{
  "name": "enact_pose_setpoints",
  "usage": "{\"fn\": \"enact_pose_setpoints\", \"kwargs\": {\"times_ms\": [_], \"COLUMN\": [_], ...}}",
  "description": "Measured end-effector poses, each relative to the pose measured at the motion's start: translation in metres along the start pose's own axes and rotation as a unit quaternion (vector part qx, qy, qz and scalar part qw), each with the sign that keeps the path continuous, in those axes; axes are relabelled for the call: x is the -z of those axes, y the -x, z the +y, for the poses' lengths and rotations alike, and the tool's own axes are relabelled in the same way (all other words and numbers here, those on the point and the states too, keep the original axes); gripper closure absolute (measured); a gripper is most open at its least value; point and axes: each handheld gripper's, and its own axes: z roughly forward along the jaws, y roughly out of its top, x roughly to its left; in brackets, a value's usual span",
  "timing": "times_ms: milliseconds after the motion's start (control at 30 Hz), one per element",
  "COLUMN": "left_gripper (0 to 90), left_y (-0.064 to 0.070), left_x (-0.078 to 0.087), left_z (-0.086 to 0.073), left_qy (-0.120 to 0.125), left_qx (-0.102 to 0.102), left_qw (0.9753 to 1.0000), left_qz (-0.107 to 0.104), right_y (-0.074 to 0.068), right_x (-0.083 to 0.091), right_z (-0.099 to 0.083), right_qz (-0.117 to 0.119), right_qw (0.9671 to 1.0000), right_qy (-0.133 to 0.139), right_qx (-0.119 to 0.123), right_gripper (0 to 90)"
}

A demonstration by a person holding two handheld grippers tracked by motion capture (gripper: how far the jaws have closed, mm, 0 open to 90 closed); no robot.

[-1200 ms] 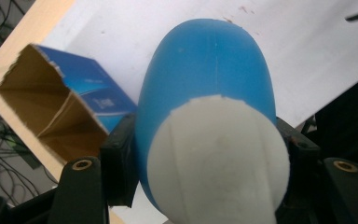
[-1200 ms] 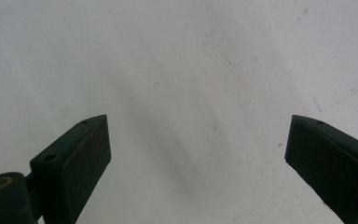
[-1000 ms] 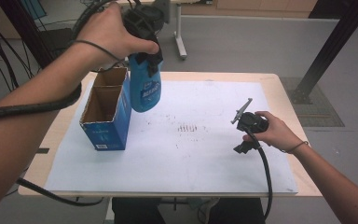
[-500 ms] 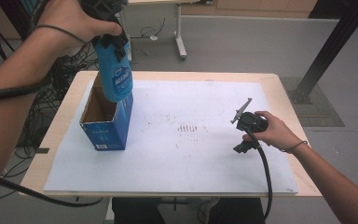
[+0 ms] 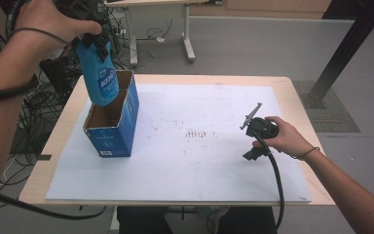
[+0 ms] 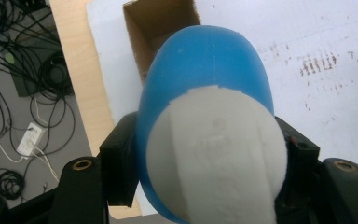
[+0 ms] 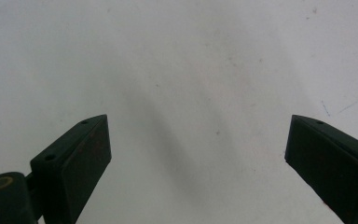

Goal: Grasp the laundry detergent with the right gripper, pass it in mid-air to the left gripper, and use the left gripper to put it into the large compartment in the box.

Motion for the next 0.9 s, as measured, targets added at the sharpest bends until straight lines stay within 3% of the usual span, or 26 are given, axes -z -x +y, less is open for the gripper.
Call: {"fn": "enact_pose_setpoints", "kwargs": {"times_ms": [300, 400, 433, 900], "left_gripper": [37.5, 37.5, 37.4, 37.5], "left_y": [-0.01, -0.01, -0.01, -0.015], "left_x": [-0.016, -0.022, -0.026, -0.059], "left_z": [-0.003, -0.003, -0.003, -0.009], "left_qy": [-0.007, 0.003, -0.005, -0.008], "left_qx": [0.029, 0.034, 0.038, 0.082], "left_qw": [0.9995, 0.9994, 0.9992, 0.9966], "left_qz": [0.003, 0.008, 0.008, -0.002], "right_y": [0.001, 0.001, 0.001, -0.001], "right_x": [-0.001, -0.002, -0.002, -0.003], "right_z": [0.0, 0.001, 0.001, 0.001], "right_qz": [0.0, 0.0, 0.0, 0.001], "right_qw": [1.0, 1.0, 1.0, 1.0], "right_qy": [-0.001, -0.001, -0.001, 0.0], "right_qx": [0.002, 0.003, 0.003, 0.0], "right_gripper": [7.1, 7.1, 7.1, 7.5]}}
